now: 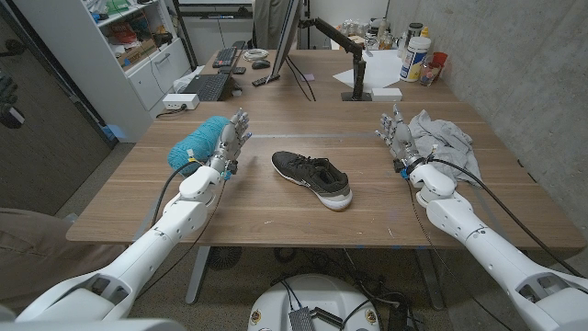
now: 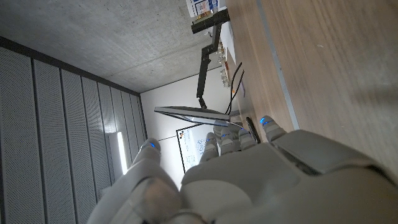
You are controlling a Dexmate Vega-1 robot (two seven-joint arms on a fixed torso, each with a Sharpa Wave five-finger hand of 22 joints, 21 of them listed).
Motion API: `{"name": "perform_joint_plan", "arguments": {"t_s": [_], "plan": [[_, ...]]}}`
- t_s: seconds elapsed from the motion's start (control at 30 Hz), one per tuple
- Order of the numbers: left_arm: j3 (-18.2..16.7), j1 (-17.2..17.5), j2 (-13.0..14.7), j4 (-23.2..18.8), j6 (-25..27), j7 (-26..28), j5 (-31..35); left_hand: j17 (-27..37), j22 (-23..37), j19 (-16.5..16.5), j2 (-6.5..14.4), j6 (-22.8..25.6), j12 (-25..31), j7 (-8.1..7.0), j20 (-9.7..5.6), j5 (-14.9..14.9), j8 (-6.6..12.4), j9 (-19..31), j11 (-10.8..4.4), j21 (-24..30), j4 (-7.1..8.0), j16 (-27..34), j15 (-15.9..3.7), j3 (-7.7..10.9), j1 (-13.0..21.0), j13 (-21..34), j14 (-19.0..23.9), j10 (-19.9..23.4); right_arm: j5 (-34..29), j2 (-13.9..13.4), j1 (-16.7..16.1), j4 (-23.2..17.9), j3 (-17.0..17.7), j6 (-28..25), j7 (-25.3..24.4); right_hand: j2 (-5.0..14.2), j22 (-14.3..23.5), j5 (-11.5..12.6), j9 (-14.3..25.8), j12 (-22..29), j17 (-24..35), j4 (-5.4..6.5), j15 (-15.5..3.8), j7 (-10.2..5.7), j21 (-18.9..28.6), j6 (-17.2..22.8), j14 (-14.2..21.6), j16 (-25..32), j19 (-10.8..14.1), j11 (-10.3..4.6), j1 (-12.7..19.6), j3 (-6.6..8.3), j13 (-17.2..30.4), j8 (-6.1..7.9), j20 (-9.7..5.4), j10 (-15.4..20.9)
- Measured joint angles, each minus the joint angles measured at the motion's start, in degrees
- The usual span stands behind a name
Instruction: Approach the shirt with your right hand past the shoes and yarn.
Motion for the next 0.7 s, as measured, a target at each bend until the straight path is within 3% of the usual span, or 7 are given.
{"name": "perform_joint_plan", "arguments": {"t_s": [0.7], "plan": [[0.43,0.51,0.01,-1.23,0.84,0.15,0.34,-0.01,-0.01,0.19,0.3,0.01,0.0,0.0,0.18,0.0,0.0,-0.01,0.08,0.0,-0.24,-0.01,0.0,0.24,0.3,0.0,0.01,-0.07,0.62,-0.97,-0.65,-0.34,0.58,-0.2,0.65,0.0,-0.01,0.0,-0.01,0.0,-0.39,0.0,-0.23,-0.01,-0.23,0.0,-0.22,-0.01,0.44,-0.33,0.0,0.0,-0.17,0.0,0.38,0.33]]}}
